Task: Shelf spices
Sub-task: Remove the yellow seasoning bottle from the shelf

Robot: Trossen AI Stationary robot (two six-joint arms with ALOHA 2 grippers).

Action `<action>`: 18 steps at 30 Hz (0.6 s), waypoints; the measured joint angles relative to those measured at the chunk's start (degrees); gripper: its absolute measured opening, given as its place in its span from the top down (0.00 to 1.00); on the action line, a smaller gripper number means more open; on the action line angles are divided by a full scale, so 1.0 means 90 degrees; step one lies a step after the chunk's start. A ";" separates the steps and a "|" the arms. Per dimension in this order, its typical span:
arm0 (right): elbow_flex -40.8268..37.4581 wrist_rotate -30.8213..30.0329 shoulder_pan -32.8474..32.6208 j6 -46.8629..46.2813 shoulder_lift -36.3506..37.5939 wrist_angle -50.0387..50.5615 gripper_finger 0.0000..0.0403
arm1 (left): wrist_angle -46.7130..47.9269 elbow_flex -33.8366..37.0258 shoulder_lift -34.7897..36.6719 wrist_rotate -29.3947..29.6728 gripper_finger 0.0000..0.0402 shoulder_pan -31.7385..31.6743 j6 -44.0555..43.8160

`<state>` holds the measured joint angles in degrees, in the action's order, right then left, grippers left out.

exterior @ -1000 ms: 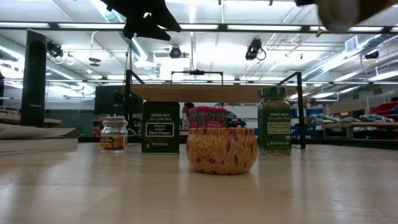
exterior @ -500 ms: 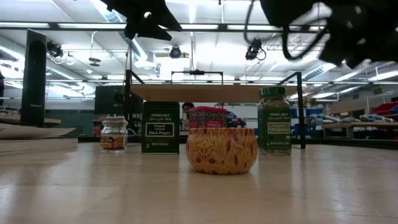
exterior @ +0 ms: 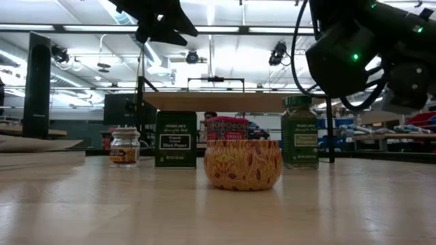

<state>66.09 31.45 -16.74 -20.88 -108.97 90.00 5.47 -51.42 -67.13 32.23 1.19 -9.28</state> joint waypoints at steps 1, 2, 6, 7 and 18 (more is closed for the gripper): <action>-0.0038 0.0004 0.0019 0.0002 0.0000 0.0000 0.47 | 0.0020 0.0000 0.0000 0.0000 0.29 0.0000 0.0000; -0.0079 0.0009 0.0034 0.0000 0.0000 0.0000 0.47 | 0.0029 0.0000 0.0000 0.0000 0.29 0.0000 0.0000; -0.0159 0.0009 0.0080 -0.0003 -0.0001 0.0000 0.47 | 0.0032 0.0000 0.0000 0.0000 0.29 0.0000 0.0000; -0.0164 0.0010 0.0082 -0.0033 -0.0002 -0.0001 0.47 | 0.0032 0.0000 0.0000 0.0002 0.29 0.0000 0.0000; -0.0222 0.0150 0.0086 -0.0056 -0.0070 -0.0551 0.47 | 0.0032 0.0000 0.0000 0.0002 0.29 0.0000 0.0046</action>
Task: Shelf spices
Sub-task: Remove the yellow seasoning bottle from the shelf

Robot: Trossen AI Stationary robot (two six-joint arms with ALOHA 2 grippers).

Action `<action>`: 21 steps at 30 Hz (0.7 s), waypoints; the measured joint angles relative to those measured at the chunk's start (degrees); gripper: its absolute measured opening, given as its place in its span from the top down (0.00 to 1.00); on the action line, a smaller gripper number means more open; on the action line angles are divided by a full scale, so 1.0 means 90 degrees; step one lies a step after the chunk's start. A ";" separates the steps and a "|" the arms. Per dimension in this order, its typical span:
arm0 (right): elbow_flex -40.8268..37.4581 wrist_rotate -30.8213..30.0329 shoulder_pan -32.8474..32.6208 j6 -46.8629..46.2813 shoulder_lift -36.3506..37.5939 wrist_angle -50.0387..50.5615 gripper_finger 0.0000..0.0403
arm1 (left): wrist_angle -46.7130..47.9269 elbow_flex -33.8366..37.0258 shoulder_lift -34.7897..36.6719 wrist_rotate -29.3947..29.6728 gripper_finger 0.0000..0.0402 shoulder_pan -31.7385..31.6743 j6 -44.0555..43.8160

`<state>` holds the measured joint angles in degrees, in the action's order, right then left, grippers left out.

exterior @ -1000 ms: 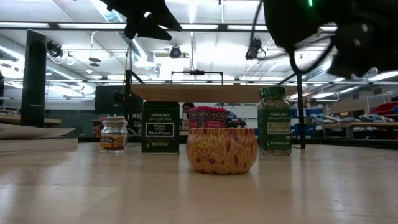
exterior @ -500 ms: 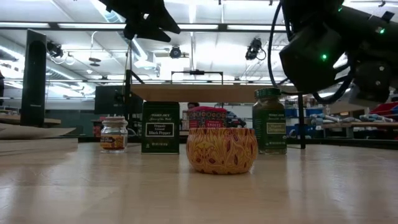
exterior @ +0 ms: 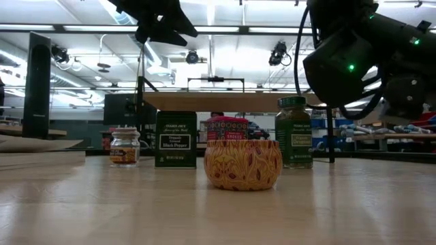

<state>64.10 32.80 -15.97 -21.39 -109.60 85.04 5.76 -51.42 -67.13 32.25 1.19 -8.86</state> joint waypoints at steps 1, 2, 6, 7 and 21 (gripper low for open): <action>0.0000 0.0005 0.0000 0.0000 0.0000 0.0008 0.47 | 0.0002 0.0000 0.0000 0.0002 0.29 -0.0002 0.0000; 0.0000 0.0004 0.0000 0.0000 0.0000 0.0014 0.47 | 0.0002 0.0000 0.0000 0.0002 0.29 -0.0001 0.0002; -0.0002 -0.0002 0.0000 -0.0012 0.0000 -0.0175 0.45 | 0.0007 0.0000 0.0000 0.0000 0.29 0.0000 0.0005; -0.0002 -0.0005 0.0000 -0.0015 0.0000 -0.0179 0.44 | 0.0007 0.0000 0.0000 0.0000 0.29 -0.0002 0.0005; 0.0000 -0.0196 -0.0017 -0.0124 0.0000 -0.0075 0.40 | 0.0019 0.0000 0.0000 0.0002 0.29 0.0000 0.0005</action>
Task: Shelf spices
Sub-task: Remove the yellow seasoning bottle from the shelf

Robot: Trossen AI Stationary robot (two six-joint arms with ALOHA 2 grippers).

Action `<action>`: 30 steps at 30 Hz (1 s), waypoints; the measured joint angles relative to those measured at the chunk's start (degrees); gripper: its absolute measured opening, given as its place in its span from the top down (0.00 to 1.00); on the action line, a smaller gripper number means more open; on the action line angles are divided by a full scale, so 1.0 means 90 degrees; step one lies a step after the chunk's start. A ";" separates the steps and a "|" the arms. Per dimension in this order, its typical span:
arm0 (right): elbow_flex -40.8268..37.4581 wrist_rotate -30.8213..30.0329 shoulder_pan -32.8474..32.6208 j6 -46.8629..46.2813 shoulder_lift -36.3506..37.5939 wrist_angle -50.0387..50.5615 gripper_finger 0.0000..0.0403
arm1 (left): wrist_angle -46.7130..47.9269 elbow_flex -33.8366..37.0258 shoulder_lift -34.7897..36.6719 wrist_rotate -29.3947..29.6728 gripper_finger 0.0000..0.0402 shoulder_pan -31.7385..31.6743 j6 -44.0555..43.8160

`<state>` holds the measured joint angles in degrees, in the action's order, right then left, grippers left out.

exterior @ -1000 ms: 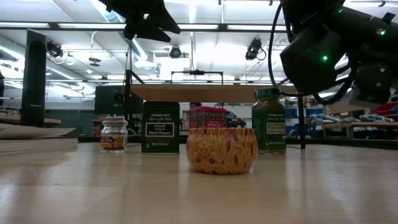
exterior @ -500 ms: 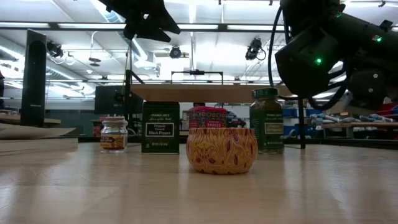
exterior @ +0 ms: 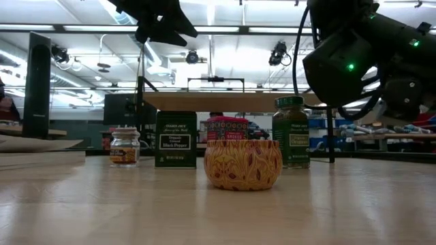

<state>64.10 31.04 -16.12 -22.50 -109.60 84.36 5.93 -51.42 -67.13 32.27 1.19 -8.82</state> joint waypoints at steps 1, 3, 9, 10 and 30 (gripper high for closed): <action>0.0001 -0.0001 0.0000 0.0004 0.0000 0.0120 0.40 | 0.0000 0.0000 0.0000 0.0000 0.29 0.0000 0.0001; 0.0002 -0.0014 0.0000 0.0014 0.0000 0.0366 0.40 | 0.0004 0.0000 0.0000 0.0000 0.29 -0.0002 0.0002; 0.0073 -0.0077 0.0000 0.0108 0.0000 0.0497 0.40 | 0.0005 0.0000 0.0000 0.0000 0.29 -0.0002 0.0002; 0.0132 -0.0151 0.0000 0.0130 0.0000 0.0472 0.40 | 0.0005 0.0000 0.0000 0.0000 0.29 -0.0002 0.0002; 0.1117 -0.0931 0.0015 0.0137 0.0000 -0.0062 0.40 | 0.0000 0.0000 0.0000 0.0000 0.29 -0.0002 0.0097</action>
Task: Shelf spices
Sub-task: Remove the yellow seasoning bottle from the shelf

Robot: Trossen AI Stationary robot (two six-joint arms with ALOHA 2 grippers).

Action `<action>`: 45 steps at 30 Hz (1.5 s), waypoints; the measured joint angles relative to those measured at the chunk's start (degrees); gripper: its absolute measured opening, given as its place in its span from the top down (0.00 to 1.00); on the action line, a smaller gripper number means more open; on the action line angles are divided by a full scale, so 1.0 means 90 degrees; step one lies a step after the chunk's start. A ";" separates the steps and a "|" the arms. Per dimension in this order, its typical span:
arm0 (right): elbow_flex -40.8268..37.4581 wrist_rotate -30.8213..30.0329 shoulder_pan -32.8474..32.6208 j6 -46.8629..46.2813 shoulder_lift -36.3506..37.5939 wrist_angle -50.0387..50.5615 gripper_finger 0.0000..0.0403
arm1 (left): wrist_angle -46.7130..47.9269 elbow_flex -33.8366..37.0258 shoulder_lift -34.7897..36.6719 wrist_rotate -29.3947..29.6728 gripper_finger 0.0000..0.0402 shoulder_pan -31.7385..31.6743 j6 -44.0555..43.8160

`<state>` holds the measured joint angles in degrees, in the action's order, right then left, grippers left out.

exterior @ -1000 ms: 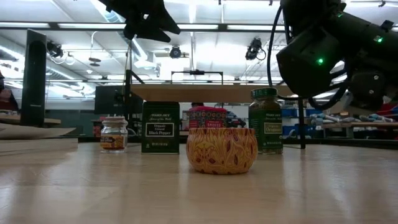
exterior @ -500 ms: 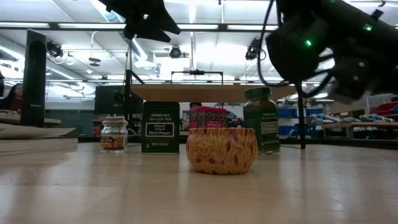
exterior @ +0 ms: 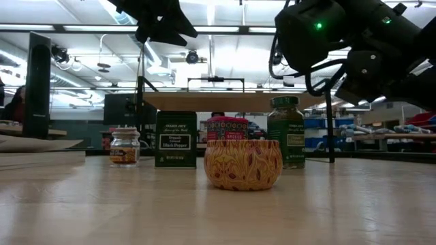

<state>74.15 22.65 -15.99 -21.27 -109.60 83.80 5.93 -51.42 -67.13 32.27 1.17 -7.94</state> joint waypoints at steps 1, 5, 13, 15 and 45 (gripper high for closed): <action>0.0000 0.0000 0.0000 -0.0005 0.0000 0.0040 0.40 | 0.0000 0.0000 0.0000 0.0000 0.29 0.0000 -0.0001; 0.0000 0.0000 0.0000 -0.0008 0.0000 0.0047 0.40 | 0.0000 0.0000 0.0000 0.0000 0.29 0.0000 -0.0002; 0.0030 -0.0082 0.0000 -0.0070 0.0000 -0.0203 0.40 | 0.0002 0.0000 0.0000 0.0000 0.29 0.0000 -0.0002; 0.0146 -0.0087 0.0000 -0.0112 0.0004 -0.0061 0.40 | 0.0004 0.0000 0.0000 0.0000 0.29 0.0000 -0.0002; 0.0954 -0.0510 0.0010 -0.0178 0.0007 0.0114 0.40 | 0.0036 -0.0002 0.0000 0.0002 0.29 0.0000 0.0014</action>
<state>82.74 18.07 -15.90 -22.86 -109.54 84.83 6.26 -51.44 -67.13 32.29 1.17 -7.82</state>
